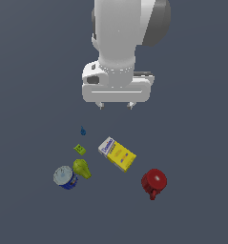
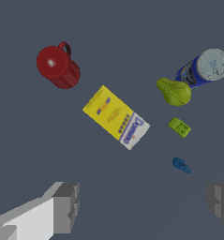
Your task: Pick up a designated object from a clutter of objects.
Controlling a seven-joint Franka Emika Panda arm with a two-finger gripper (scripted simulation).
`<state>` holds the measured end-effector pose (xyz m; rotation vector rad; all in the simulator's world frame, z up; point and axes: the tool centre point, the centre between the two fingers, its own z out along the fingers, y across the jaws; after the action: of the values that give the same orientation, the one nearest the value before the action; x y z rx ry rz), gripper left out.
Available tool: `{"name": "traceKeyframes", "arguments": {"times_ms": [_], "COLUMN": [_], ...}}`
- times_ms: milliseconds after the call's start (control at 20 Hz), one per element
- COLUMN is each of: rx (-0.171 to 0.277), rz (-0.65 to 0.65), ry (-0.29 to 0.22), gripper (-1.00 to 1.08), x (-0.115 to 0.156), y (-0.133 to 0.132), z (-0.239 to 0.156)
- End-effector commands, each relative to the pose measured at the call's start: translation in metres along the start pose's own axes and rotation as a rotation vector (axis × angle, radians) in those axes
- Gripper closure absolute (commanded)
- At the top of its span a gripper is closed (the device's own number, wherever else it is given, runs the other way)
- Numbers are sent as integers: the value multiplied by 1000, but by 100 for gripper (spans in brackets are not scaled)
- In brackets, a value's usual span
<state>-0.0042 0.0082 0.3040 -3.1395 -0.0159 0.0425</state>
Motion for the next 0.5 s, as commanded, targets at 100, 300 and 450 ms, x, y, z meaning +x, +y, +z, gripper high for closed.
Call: {"name": "traceKeyframes", "arguments": {"times_ms": [100, 300, 450], "rx": [-2, -15, -21], "rz": [-1, -6, -8], "ry": [2, 17, 23], "gripper": [-92, -92, -92], "x": [1, 6, 8], "y": [0, 3, 3], "z": [0, -3, -4]}}
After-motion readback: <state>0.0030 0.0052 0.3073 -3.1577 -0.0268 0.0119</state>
